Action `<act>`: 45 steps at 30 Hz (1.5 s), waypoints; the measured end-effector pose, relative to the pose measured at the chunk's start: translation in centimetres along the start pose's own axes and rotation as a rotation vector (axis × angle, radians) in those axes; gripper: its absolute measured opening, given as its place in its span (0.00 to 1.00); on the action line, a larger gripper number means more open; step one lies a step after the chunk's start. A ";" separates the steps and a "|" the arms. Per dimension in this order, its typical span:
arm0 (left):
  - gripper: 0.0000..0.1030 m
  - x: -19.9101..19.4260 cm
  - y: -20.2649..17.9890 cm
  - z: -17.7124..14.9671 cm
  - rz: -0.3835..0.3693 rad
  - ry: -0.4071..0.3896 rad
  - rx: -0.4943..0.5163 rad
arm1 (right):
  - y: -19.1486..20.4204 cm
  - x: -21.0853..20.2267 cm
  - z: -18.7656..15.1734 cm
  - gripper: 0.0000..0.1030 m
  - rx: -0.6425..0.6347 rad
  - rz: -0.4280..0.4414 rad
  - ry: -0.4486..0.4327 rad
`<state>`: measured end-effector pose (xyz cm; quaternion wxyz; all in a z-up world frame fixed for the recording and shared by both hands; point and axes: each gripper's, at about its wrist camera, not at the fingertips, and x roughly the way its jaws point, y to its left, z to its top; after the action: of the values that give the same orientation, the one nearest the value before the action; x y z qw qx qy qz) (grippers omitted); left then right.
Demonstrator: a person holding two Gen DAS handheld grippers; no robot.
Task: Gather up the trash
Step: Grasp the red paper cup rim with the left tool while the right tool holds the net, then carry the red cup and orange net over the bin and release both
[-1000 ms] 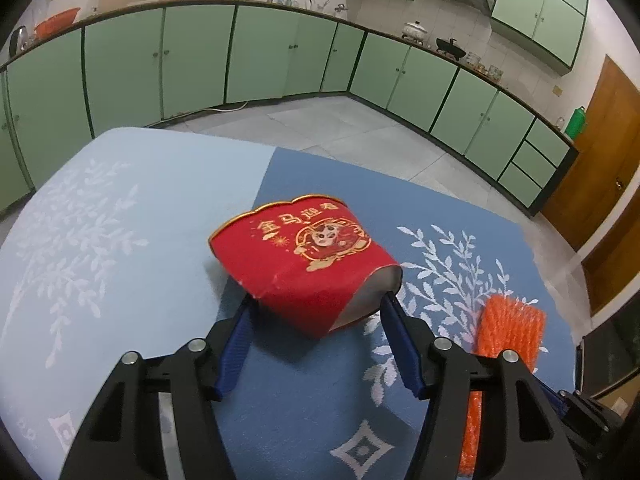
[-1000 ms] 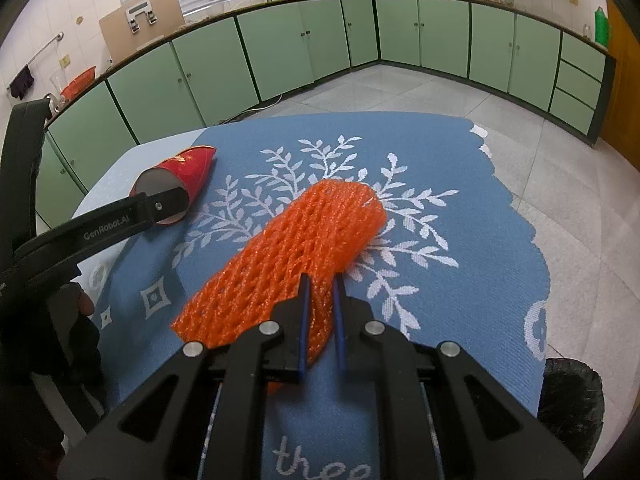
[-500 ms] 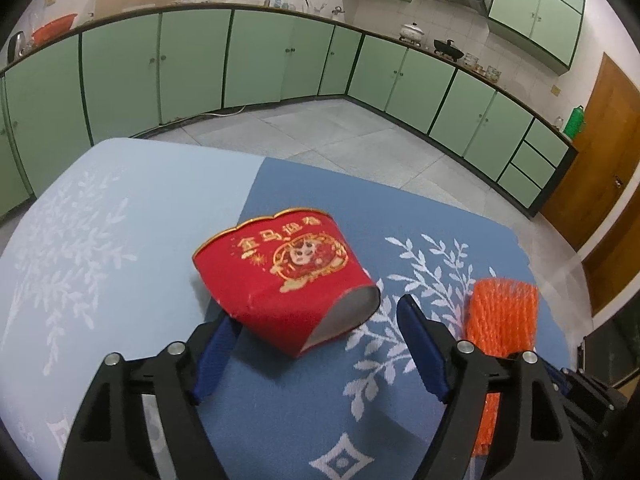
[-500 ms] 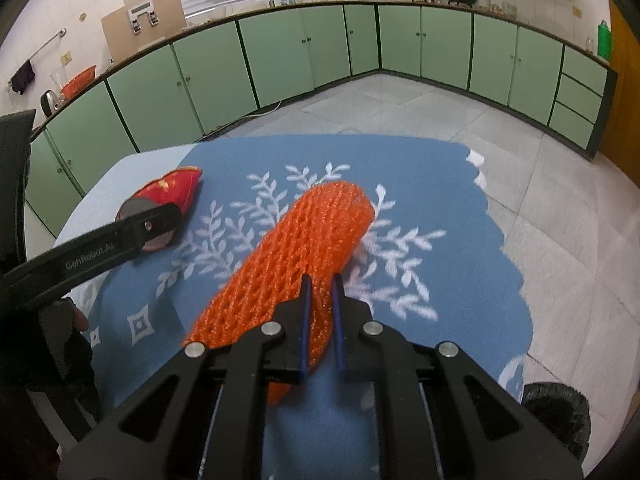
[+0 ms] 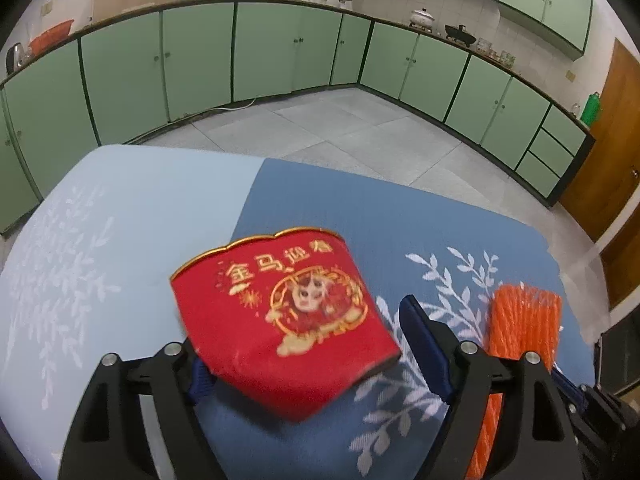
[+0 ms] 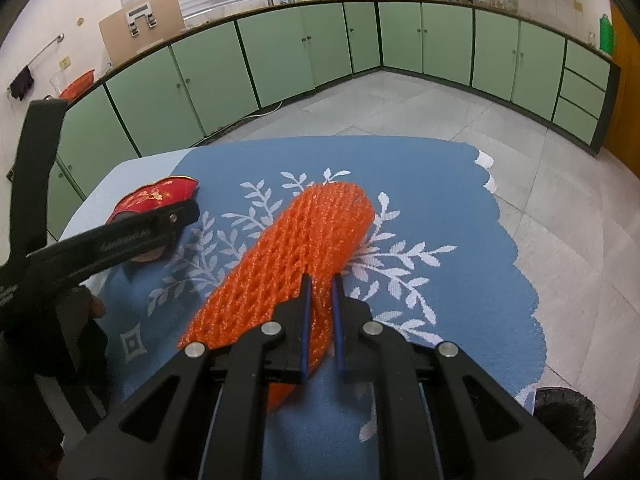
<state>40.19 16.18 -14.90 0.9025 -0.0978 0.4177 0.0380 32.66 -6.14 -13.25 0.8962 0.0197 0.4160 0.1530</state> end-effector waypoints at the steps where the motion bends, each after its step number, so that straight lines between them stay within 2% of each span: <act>1: 0.72 0.1 -0.1 0.0 0.006 0.002 0.006 | -0.1 0.0 0.0 0.08 0.002 0.003 0.000; 2: 0.63 0.1 -0.2 0.0 0.008 0.000 0.010 | -0.1 0.0 0.0 0.08 0.006 0.007 0.001; 3: 0.59 0.0 -0.3 0.0 0.010 -0.004 0.011 | -0.2 0.0 0.1 0.08 0.009 0.009 0.002; 7: 0.54 -0.5 0.4 -0.2 -0.028 -0.018 -0.023 | -0.3 -0.1 0.1 0.08 0.013 0.016 -0.002; 12: 0.53 -1.9 0.6 -1.0 -0.064 -0.041 -0.030 | -0.5 -0.8 0.0 0.08 0.012 0.024 -0.027; 23: 0.53 -6.6 -1.2 -3.0 -0.126 -0.080 0.041 | -1.1 -4.7 -0.2 0.08 0.012 0.037 -0.062; 32: 0.53 -12.0 -3.5 -4.7 -0.171 -0.130 0.084 | -1.7 -11.0 -0.7 0.08 -0.003 0.026 -0.142; 41: 0.53 -17.3 -7.9 -7.1 -0.233 -0.174 0.155 | -3.8 -17.5 -2.8 0.08 0.019 0.008 -0.199; 45: 0.53 -18.8 -10.5 -8.7 -0.273 -0.174 0.184 | -5.7 -20.6 -4.5 0.08 0.037 -0.029 -0.222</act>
<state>23.06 4.38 -4.59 0.9371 -0.0668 0.3228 -0.1147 18.24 -17.91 -1.89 0.9383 0.0470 0.3172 0.1293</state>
